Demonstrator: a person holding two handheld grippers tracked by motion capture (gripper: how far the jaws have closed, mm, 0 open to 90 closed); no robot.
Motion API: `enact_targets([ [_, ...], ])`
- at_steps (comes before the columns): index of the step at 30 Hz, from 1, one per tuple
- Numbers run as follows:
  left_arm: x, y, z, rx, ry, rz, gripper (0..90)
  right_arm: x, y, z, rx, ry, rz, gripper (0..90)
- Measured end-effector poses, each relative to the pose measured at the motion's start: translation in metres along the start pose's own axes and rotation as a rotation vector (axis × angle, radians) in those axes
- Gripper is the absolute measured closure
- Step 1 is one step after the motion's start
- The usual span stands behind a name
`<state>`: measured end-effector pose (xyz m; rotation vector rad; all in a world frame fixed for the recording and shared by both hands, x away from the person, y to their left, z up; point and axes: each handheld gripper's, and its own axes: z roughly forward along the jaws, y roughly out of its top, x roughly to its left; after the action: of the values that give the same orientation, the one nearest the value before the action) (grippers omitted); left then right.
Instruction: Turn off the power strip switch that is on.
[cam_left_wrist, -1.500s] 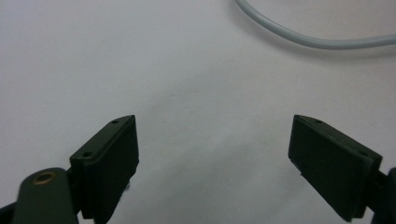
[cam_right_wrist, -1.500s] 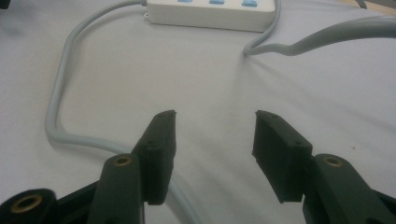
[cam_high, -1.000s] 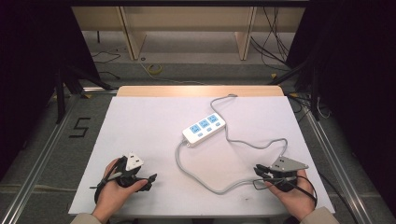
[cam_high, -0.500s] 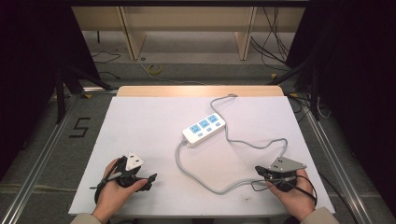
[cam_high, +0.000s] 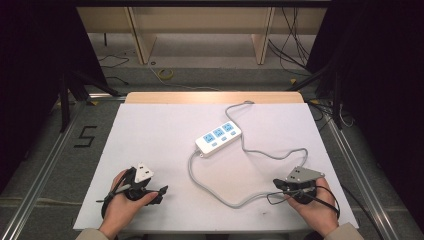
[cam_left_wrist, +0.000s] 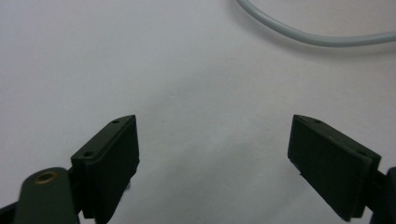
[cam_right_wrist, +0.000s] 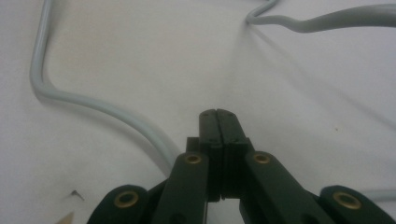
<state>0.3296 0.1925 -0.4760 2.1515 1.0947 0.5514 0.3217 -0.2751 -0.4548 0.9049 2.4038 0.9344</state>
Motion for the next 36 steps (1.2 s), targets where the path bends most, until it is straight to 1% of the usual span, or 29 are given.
enact_targets([
  [13,0.000,0.000,0.000,0.002,0.000,0.001,16.1,-0.002,0.007,0.000,0.025,0.025,0.010,90.0],
  [21,0.000,0.000,0.000,0.002,0.001,0.001,16.1,0.000,0.010,0.004,0.053,0.056,0.008,90.0],
  [36,0.000,0.001,0.001,0.002,0.001,0.005,16.1,0.001,0.017,0.008,0.069,0.068,0.006,90.0],
])
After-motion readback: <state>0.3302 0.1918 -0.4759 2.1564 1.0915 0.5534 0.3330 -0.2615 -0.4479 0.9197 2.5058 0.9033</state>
